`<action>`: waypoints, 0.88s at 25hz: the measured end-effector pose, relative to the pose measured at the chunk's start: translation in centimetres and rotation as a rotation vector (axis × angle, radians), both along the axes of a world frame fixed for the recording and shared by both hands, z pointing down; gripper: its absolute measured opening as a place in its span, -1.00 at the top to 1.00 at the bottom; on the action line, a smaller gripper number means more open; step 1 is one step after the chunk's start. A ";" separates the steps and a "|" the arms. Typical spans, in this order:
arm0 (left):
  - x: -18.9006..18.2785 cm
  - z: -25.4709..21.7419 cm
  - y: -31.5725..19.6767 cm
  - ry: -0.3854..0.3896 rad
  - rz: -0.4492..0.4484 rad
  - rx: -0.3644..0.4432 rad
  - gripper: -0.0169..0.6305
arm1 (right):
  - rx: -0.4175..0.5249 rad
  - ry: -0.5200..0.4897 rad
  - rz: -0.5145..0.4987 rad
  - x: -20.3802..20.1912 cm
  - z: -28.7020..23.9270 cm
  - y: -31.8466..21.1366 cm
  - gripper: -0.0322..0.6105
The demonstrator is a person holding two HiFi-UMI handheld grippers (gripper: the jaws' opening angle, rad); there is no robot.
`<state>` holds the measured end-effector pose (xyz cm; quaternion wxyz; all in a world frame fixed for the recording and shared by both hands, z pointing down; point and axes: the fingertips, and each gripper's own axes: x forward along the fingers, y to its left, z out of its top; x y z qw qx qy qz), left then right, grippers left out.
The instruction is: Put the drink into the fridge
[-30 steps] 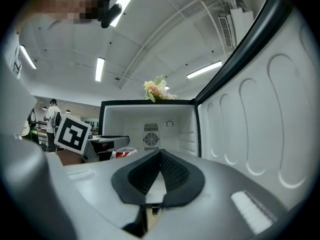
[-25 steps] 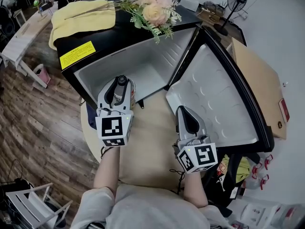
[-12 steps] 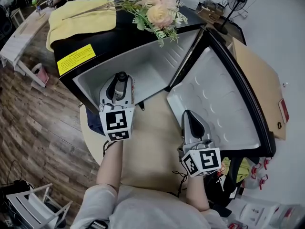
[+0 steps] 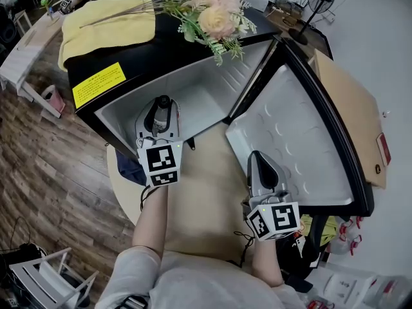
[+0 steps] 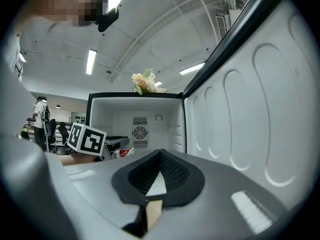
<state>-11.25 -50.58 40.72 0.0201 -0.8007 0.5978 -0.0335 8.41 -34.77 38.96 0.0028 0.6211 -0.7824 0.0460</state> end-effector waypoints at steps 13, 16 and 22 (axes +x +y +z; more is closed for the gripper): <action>-0.1 1.0 -1.6 -0.005 -0.023 -0.007 0.52 | -0.015 0.010 0.018 0.6 0.4 -0.3 0.87; -0.2 1.3 -1.9 -0.007 -0.024 -0.012 0.52 | -0.019 0.018 0.016 0.5 0.5 -0.4 0.87; -0.5 2.2 -2.4 -0.017 -0.031 -0.029 0.52 | -0.026 0.023 0.018 0.5 0.6 -0.6 0.87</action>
